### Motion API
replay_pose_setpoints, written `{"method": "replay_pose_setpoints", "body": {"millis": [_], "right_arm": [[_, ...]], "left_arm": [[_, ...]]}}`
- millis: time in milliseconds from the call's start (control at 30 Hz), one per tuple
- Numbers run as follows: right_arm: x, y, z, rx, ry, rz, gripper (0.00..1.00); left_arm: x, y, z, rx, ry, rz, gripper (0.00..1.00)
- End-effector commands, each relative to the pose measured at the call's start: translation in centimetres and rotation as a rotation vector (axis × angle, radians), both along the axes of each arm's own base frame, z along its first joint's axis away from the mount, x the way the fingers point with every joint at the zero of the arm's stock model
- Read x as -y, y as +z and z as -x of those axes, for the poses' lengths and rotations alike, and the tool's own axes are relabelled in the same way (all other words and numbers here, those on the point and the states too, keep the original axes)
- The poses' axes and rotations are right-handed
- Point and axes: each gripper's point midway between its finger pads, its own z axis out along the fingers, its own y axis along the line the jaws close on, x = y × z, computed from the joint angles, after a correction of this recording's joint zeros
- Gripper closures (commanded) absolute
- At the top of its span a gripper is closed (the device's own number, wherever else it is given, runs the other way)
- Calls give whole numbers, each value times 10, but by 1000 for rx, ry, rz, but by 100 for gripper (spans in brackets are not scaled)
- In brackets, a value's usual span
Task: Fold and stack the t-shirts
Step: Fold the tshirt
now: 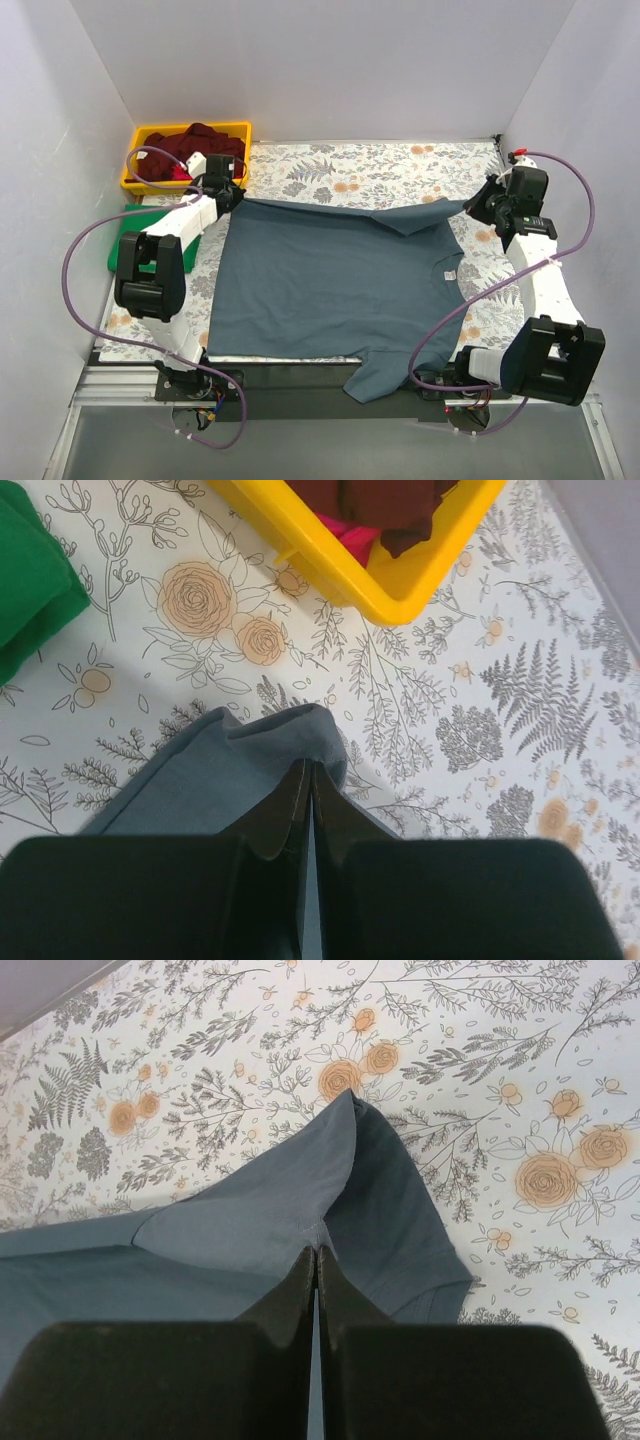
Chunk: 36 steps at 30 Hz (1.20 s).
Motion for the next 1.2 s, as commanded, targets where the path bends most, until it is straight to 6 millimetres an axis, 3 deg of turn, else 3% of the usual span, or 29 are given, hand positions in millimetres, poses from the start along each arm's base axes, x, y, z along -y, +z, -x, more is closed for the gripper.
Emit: {"method": "replay_pose_setpoints", "body": {"millis": [0,167,300,733,867,1167], "right_arm": [[2,11,11,30,-44,-9,99],[-4,7,29,18,-52,-49,99],[-9,-2,46,-5,-58,-77,99],[-15,-1,89,-21,-62,-76,99],[-16,-15,103,-58,-65,-69,99],[-20,-54,126,-139,-79,-91,99]], "left_arm": [[-8,32,6,88,39,24,100],[-6,28,22,83,30,49,100],[-5,14,40,63,29,73,100],[-10,14,72,77,32,77,100],[-14,10,83,78,50,74,100],[-14,-27,111,7,80,115,100]]}}
